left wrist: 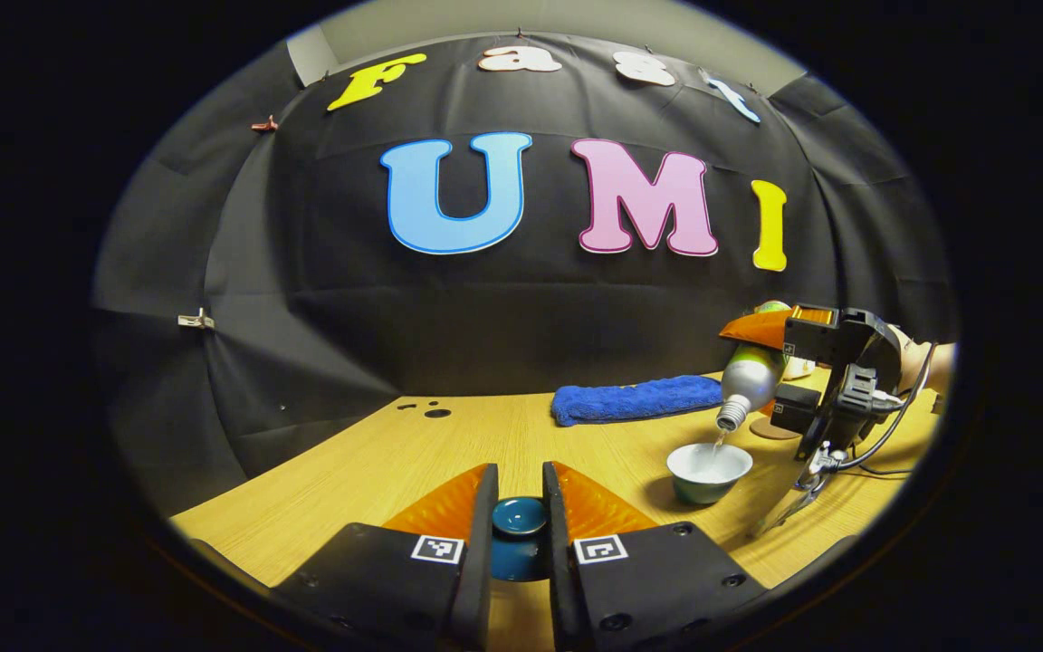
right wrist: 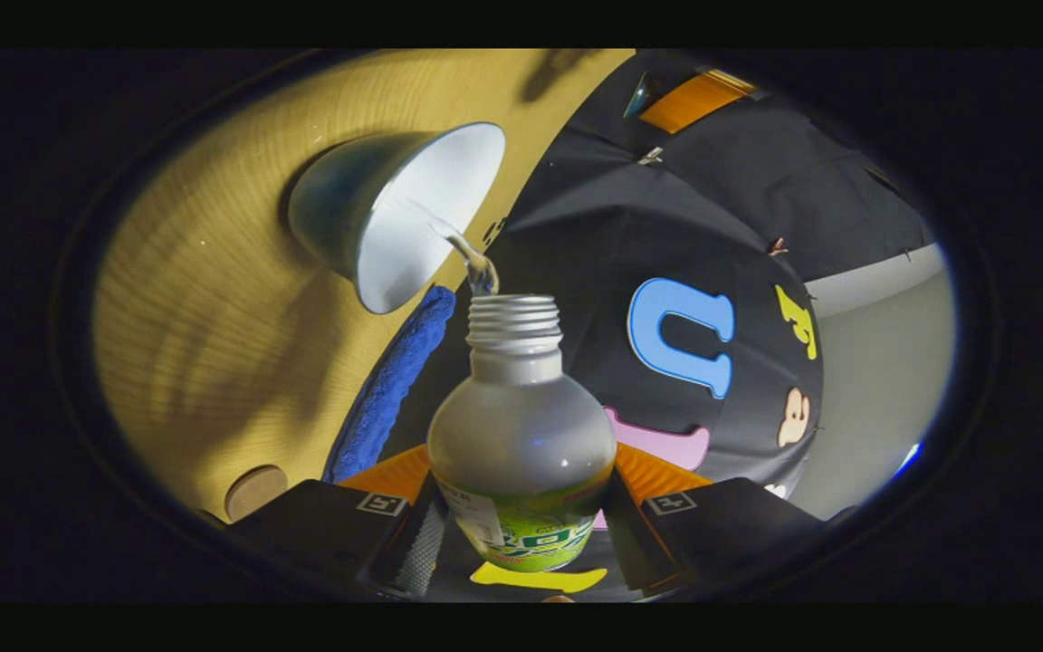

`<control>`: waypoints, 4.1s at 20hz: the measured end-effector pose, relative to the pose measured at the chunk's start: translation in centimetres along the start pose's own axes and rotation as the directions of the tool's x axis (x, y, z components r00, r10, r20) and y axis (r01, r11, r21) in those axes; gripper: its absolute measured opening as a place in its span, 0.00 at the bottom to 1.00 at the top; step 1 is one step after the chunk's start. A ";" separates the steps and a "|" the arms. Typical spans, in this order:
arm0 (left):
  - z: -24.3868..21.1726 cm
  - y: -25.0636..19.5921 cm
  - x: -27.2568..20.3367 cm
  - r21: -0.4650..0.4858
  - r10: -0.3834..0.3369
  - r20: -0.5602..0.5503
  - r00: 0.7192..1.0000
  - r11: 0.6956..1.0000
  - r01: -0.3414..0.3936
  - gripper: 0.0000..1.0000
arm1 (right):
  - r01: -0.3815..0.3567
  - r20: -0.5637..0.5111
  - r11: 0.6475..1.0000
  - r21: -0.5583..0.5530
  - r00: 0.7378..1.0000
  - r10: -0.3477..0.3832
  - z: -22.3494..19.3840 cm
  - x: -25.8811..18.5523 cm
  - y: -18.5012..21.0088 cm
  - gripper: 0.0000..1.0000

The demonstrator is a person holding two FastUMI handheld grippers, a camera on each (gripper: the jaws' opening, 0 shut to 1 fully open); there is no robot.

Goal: Open the teacup lid with one hand, grasp the water bottle and pour water into the teacup with the other hand; after pouring, place the water bottle on the coaster and then close the teacup lid.

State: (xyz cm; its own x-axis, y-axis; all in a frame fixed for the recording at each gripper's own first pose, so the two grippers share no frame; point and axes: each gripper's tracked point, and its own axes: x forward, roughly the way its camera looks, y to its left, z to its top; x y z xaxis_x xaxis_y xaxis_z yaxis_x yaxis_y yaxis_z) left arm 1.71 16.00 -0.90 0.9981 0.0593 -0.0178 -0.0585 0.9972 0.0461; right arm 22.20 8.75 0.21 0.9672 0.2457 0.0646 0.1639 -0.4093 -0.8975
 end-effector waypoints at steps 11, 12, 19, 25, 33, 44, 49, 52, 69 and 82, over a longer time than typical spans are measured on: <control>0.1 -0.3 -0.1 -0.004 -0.011 0.004 1.000 1.000 0.011 0.30 | 0.053 0.021 0.996 -0.076 0.998 -0.051 -0.4 0.3 -1.9 0.75; 0.1 -0.4 -0.2 -0.005 -0.013 0.005 1.000 1.000 0.013 0.30 | 0.064 0.025 0.994 -0.086 0.998 -0.062 -0.4 0.2 -2.3 0.79; 0.0 -0.5 -0.3 -0.010 -0.016 0.004 1.000 1.000 0.016 0.30 | 0.098 0.050 0.987 -0.129 0.994 -0.092 0.4 0.1 -3.3 0.84; 0.0 -0.4 -0.2 -0.009 -0.016 0.001 1.000 1.000 0.016 0.28 | 0.084 0.052 0.988 -0.133 0.996 -0.078 0.4 0.1 -2.8 0.79; 0.0 -0.5 -0.2 -0.009 -0.019 0.001 1.000 1.000 0.019 0.30 | 0.077 0.051 0.989 -0.126 0.996 -0.071 0.7 -0.1 -3.0 0.80; 0.0 -0.6 -0.2 -0.009 -0.021 0.001 1.000 1.000 0.021 0.30 | 0.077 0.066 0.988 -0.133 0.995 -0.068 1.5 -0.2 -3.2 0.79; 0.1 -0.5 -0.2 -0.009 -0.017 0.003 1.000 1.000 0.017 0.30 | 0.073 0.063 0.988 -0.137 0.996 -0.065 1.6 -0.4 -3.1 0.80; 0.0 -0.7 -0.3 -0.004 -0.023 -0.003 1.000 1.000 0.022 0.30 | 0.069 0.059 0.989 -0.129 0.996 -0.062 1.5 -0.4 -3.2 0.79; -0.3 -0.2 -0.4 -0.006 0.020 -0.024 1.000 1.000 -0.020 0.30 | 0.017 -0.199 0.799 0.601 0.971 0.129 -6.6 -2.9 -1.0 0.80; 5.8 -7.4 -0.2 0.029 -0.076 0.085 0.993 0.997 0.074 0.30 | 0.171 -0.134 -0.167 0.971 0.967 0.215 -9.2 -5.7 -0.8 0.80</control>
State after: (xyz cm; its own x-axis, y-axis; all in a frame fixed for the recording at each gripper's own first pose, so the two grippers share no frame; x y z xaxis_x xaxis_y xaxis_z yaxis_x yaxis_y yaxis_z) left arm 2.09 8.36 4.54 0.9977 -0.0210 0.0640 0.0163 0.9971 0.0737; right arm 18.30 -0.38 4.54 0.9969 0.0322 -0.0717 -0.0500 0.9635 -0.2630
